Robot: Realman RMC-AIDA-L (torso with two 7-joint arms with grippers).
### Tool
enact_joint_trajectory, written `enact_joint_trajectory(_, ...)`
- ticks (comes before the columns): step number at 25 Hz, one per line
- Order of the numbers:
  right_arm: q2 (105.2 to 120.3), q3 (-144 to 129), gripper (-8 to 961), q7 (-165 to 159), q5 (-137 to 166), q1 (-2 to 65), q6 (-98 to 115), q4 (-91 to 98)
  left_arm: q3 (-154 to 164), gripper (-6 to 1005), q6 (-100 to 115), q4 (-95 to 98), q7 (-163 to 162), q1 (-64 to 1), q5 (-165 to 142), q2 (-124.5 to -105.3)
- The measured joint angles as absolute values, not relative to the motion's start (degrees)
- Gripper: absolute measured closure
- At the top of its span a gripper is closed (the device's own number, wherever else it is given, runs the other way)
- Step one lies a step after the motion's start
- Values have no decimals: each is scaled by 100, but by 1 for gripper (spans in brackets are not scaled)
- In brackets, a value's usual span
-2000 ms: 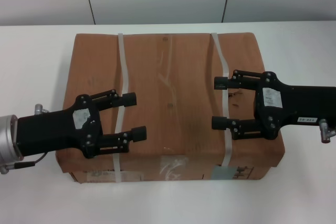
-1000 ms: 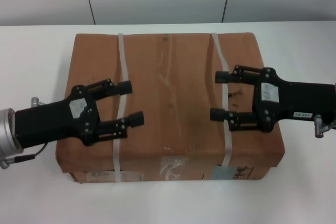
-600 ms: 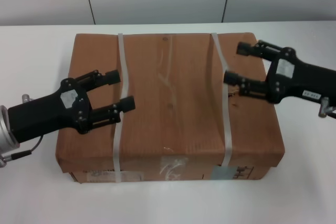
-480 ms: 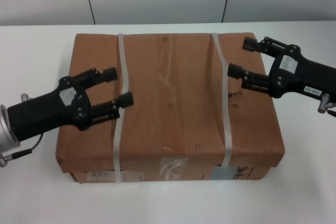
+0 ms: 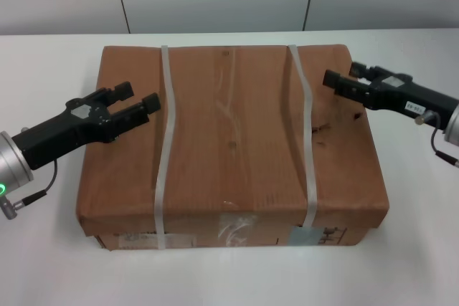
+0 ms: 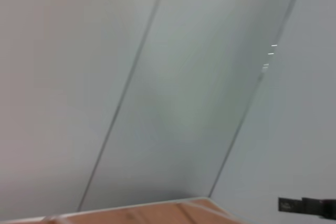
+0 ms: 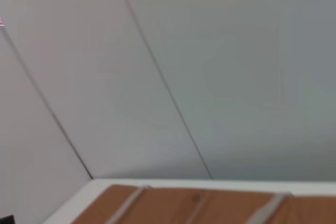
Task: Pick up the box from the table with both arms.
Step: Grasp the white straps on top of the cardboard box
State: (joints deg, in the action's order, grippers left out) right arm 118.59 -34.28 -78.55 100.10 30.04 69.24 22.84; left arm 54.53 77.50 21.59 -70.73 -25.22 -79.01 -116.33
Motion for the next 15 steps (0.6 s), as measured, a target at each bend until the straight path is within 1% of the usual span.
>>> enact_joint_trajectory(2, 11846, -3575, 117, -8053, 10010, 3072, 6675, 2195, 5455, 206, 7567, 2158, -7237, -2533, -7901, -11634)
enact_joint_trajectory(6, 11866, -3810, 118, -8122, 10006, 3229, 6443, 2016, 5521, 207, 7177, 2144, -7628, -2601, -7950, -11636)
enact_joint_trajectory(15, 11874, -4051, 122, -8122, 10011, 3666, 5953, 1467, 6047, 208, 6630, 1832, -7976, -2966, -7987, -11638)
